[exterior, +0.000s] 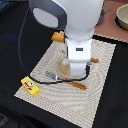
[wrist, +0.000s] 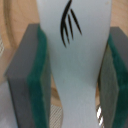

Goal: Interact with the objects in diverse but meaningful ways.

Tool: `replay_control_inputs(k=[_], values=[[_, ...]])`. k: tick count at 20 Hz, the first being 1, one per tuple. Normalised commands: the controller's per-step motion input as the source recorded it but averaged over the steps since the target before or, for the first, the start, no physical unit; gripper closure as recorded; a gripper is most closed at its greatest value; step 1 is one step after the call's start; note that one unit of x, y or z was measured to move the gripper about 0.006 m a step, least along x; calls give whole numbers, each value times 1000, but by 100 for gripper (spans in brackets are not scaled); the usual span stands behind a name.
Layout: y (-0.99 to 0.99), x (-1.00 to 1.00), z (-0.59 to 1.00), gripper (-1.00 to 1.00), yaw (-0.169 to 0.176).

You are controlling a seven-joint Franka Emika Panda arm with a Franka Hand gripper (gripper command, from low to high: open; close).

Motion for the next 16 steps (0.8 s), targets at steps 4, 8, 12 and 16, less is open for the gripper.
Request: replay_control_inputs(k=[4, 8, 12, 16], values=[[271, -81, 126, -100, 21], [207, -296, 292, -100, 35], [-114, -633, 397, -100, 0], [-483, -819, 64, -100, -13]])
